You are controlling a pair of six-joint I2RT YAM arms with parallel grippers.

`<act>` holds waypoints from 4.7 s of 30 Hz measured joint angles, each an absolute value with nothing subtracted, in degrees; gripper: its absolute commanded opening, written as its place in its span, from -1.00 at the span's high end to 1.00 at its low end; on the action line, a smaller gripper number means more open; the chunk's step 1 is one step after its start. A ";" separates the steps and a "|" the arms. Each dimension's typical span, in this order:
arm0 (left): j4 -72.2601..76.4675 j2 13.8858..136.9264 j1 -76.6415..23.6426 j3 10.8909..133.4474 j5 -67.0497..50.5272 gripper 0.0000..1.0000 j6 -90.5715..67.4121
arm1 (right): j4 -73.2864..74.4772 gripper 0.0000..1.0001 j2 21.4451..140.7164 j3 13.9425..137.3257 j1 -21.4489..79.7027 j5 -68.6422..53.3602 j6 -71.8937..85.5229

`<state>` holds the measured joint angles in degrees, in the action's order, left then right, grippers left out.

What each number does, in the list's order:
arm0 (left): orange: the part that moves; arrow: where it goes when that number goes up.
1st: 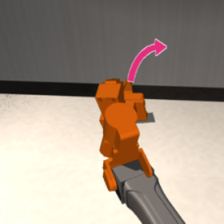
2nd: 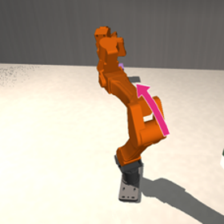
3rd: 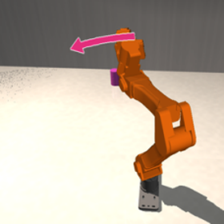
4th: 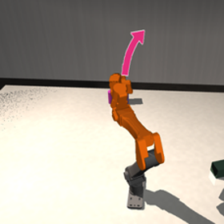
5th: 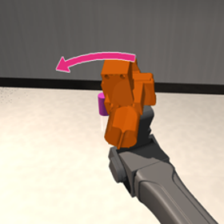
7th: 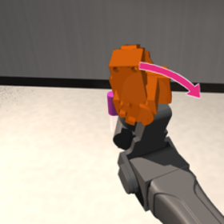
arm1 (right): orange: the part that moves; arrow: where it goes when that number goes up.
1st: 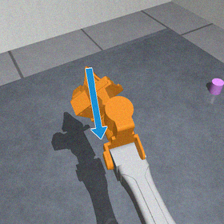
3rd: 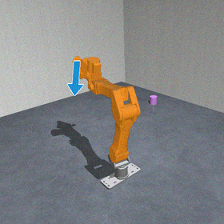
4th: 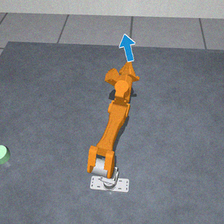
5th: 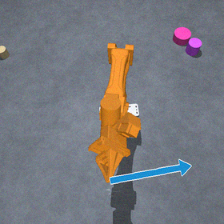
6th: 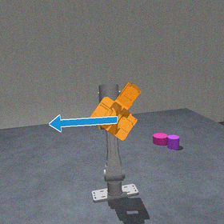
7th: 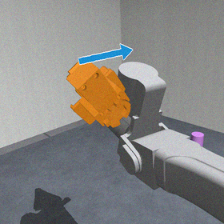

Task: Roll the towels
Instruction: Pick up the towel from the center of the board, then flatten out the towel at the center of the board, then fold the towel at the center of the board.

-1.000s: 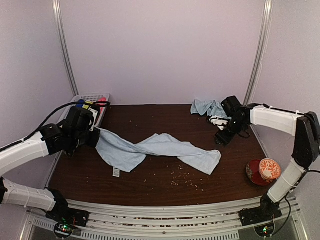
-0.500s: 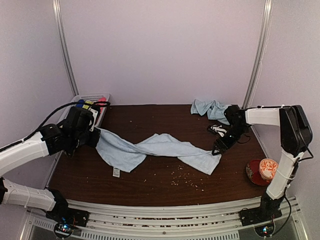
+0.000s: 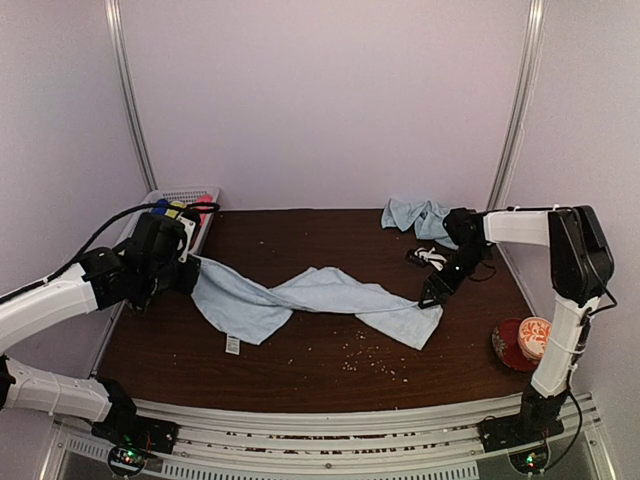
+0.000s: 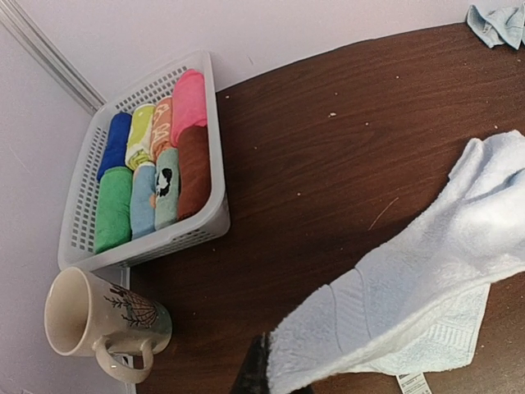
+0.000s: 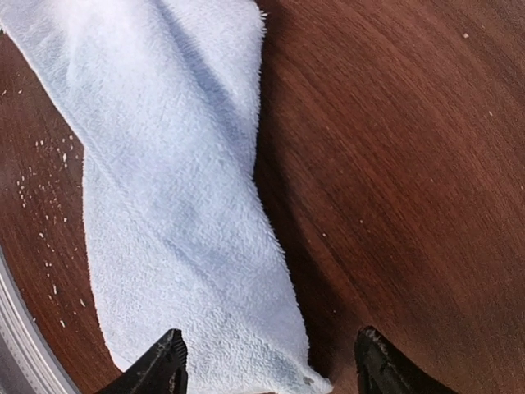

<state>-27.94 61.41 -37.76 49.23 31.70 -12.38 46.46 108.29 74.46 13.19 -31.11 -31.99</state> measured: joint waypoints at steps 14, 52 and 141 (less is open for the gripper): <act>-27.90 61.41 -37.04 49.23 30.59 1.00 -12.38 | 55.20 0.13 113.36 78.37 13.21 -34.68 -41.04; -27.90 60.64 -36.80 49.23 29.45 1.00 -12.40 | 55.40 0.79 110.80 70.85 7.97 -33.65 -40.73; -6.50 111.87 -25.82 77.76 30.11 1.00 2.72 | -3.07 1.00 108.49 73.25 12.01 29.52 -41.30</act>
<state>-6.50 111.87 -25.82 77.76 30.11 2.72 -3.07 108.49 73.25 12.01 29.52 -41.30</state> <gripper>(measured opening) 0.006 0.009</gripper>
